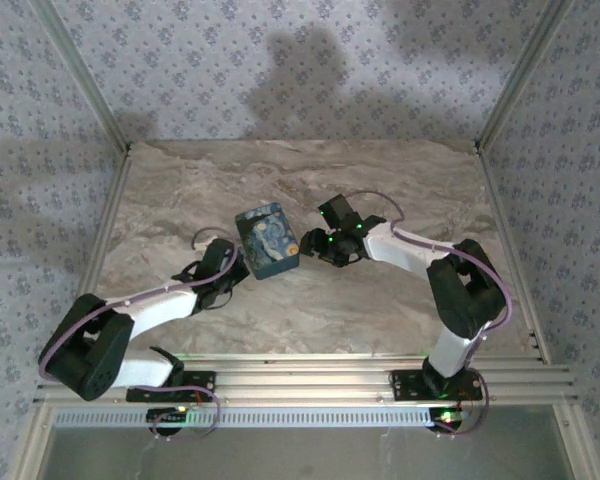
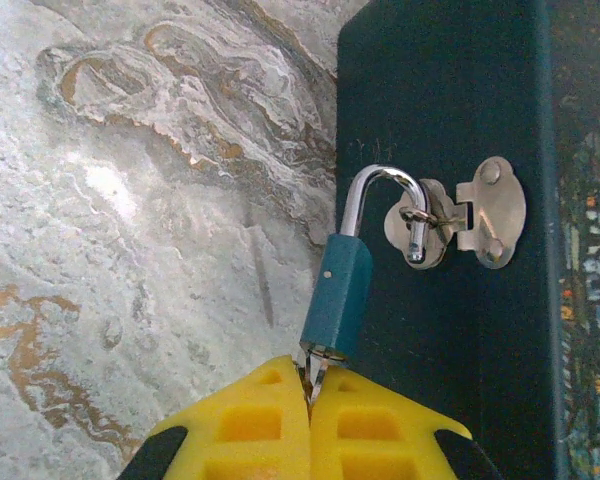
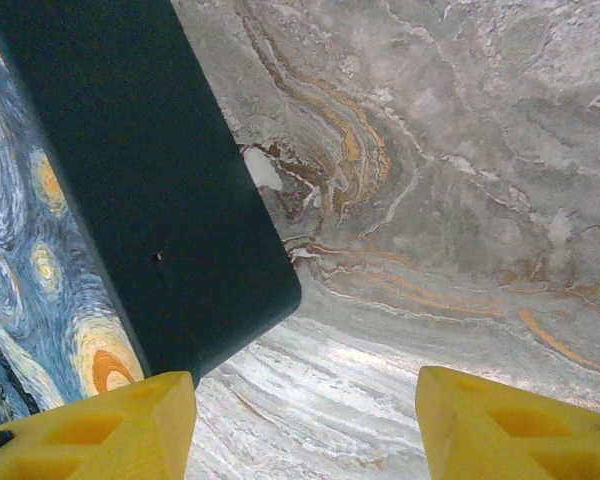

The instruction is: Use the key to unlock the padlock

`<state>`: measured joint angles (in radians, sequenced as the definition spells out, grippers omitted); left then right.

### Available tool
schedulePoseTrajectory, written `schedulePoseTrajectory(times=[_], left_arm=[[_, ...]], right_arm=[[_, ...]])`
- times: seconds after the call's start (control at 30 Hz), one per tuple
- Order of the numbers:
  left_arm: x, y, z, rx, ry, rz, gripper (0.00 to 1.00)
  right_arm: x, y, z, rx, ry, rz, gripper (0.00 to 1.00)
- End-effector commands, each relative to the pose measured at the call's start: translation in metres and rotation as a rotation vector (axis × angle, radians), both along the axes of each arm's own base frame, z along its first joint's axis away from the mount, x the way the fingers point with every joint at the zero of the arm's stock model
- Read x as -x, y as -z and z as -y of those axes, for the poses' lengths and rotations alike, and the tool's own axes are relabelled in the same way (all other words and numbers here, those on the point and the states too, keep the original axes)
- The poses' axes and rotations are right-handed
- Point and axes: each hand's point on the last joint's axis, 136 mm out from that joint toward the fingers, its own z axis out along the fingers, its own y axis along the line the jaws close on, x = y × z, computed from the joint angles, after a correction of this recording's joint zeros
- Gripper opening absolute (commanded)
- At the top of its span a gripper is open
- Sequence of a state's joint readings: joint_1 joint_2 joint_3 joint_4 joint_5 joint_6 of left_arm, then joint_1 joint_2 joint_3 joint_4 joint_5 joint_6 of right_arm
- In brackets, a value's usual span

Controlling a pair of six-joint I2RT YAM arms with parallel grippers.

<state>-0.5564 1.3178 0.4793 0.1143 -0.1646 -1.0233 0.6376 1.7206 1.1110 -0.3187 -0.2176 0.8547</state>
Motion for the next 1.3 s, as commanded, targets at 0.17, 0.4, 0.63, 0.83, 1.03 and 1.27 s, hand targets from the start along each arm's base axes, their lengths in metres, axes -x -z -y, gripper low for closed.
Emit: schedulePoseTrajectory(times=[0.17, 0.4, 0.63, 0.83, 1.03, 1.27], left_arm=[[-0.023, -0.013, -0.007, 0.015, -0.060, 0.039, 0.00], [-0.029, -0.016, -0.024, 0.017, -0.063, 0.040, 0.00], [-0.035, -0.039, -0.007, 0.034, 0.095, 0.133, 0.00], [-0.030, -0.045, -0.001, 0.053, 0.147, 0.203, 0.00], [-0.025, -0.014, -0.006, 0.023, 0.151, 0.115, 0.00], [-0.025, 0.007, -0.006, 0.035, 0.147, 0.070, 0.00]], right_arm=[[0.001, -0.003, -0.002, 0.012, -0.024, -0.007, 0.60], [0.001, -0.001, 0.000, 0.010, -0.018, -0.011, 0.60], [0.000, -0.003, -0.001, -0.004, -0.016, -0.007, 0.60], [-0.001, -0.004, -0.001, -0.009, -0.016, -0.008, 0.61], [-0.003, -0.006, -0.004, -0.018, -0.017, -0.008, 0.61], [-0.002, -0.005, -0.003, -0.010, -0.015, -0.013, 0.60]])
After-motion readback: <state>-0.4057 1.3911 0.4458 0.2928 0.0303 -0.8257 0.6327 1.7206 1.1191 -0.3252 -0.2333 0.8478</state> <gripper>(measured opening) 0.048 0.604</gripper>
